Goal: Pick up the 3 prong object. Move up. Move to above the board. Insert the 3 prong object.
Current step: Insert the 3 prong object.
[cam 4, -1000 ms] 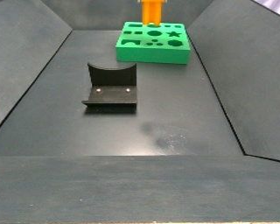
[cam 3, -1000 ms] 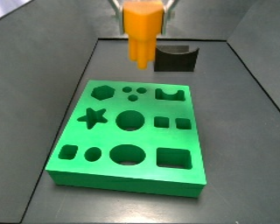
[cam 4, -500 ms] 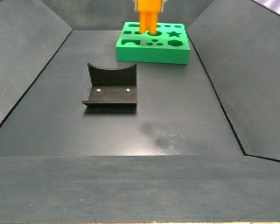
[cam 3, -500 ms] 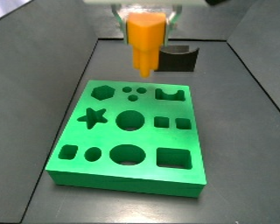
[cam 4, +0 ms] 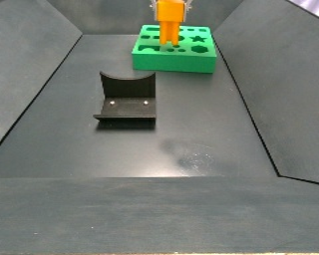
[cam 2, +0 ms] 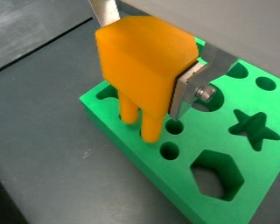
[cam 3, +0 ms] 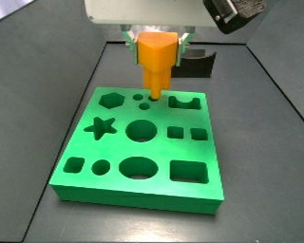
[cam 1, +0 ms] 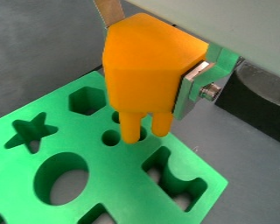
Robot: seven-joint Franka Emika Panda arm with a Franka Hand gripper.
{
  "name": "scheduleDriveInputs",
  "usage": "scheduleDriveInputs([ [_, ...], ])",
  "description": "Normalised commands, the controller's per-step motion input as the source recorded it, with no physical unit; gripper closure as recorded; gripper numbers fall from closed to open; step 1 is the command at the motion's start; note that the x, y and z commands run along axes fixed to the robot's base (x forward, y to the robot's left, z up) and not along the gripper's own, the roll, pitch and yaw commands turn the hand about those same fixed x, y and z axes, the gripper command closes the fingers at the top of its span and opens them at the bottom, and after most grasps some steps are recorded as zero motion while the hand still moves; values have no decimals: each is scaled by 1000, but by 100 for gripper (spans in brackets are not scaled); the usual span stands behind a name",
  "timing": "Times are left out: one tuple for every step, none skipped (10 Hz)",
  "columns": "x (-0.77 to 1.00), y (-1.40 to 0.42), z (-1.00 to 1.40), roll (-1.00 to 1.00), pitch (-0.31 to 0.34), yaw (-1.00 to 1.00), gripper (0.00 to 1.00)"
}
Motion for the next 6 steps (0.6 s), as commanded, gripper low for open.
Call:
scheduleDriveInputs([
  [-103,-131,-123,11,-99,49,100],
  [-69,-80,-166,0,-97,43,100],
  [-57,-11,-209,21,-74,46,100],
  [-40,0,-197,9,-70,29,100],
  [-20,0,-194,4,-60,17,100],
  [0,0,-180,0,-51,17,100],
])
